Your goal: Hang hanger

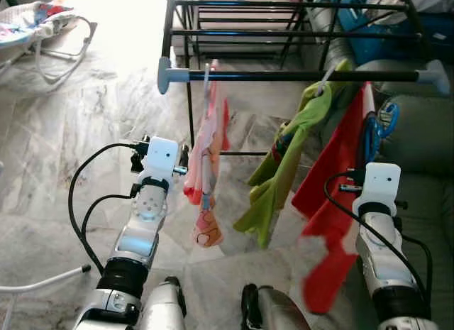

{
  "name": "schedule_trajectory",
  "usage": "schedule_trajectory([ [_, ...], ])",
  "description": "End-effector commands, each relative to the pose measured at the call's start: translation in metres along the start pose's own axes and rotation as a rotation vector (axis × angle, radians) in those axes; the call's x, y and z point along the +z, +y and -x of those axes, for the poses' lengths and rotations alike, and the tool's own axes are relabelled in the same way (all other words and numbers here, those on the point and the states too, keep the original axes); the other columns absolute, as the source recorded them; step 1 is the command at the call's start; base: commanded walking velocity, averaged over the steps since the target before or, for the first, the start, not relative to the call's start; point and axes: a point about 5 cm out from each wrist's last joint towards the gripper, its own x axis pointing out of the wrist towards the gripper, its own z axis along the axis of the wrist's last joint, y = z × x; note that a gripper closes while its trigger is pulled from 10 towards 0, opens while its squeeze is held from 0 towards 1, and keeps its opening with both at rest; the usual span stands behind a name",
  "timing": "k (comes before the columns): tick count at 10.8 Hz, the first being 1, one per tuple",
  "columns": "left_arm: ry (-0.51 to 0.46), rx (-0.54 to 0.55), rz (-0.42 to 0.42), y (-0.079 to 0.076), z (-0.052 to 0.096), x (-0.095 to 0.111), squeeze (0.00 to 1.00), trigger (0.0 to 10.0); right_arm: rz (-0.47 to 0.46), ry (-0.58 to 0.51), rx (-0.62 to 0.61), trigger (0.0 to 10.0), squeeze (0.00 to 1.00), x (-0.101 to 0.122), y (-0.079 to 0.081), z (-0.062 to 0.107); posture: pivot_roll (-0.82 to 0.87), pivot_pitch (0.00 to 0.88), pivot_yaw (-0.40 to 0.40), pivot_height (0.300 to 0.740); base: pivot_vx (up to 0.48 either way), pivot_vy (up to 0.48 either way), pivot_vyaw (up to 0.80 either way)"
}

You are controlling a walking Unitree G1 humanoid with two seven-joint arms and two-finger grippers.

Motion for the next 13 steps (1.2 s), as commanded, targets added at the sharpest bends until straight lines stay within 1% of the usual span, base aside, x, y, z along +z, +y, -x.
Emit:
schedule_trajectory([
  [1, 0.009, -0.003, -0.006, -0.001, 0.0001, -0.0024, 0.0, 10.0, -0.01, -0.009, -0.001, 10.0, 0.09, 0.0033, -0.0017, 0.0008, -0.1, 0.163, -0.007, 0.74, 0.0, 0.0, 0.0],
  [2, 0.009, -0.004, -0.007, -0.0011, -0.0001, -0.0025, 0.0, 10.0, -0.017, 0.0, -0.004, 10.0, 0.09, 0.0029, -0.0027, 0.0007, -0.1, 0.163, -0.007, 0.74, 0.0, 0.0, 0.0],
  [4, 0.014, -0.006, -0.009, -0.0018, -0.0002, -0.0035, 0.0, 10.0, -0.061, 0.058, -0.021, 10.0, 0.09, -0.0019, -0.0028, 0.0003, -0.09, 0.162, -0.01, 0.74, -0.293, 0.0, 0.0],
  [7, 0.016, -0.006, -0.009, -0.002, -0.0003, -0.0038, 0.0, 10.0, -0.061, 0.049, -0.019, 10.0, 0.09, 0.0037, -0.0018, -0.0031, -0.09, 0.162, -0.01, 0.74, -0.372, 0.0, 0.0],
  [13, 0.016, -0.006, -0.011, -0.0023, -0.0005, -0.0038, 0.0, 10.0, -0.069, 0.063, -0.013, 10.0, 0.09, 0.0032, 0.0004, -0.0022, -0.09, 0.159, -0.006, 0.74, -0.336, 0.0, 0.0],
])
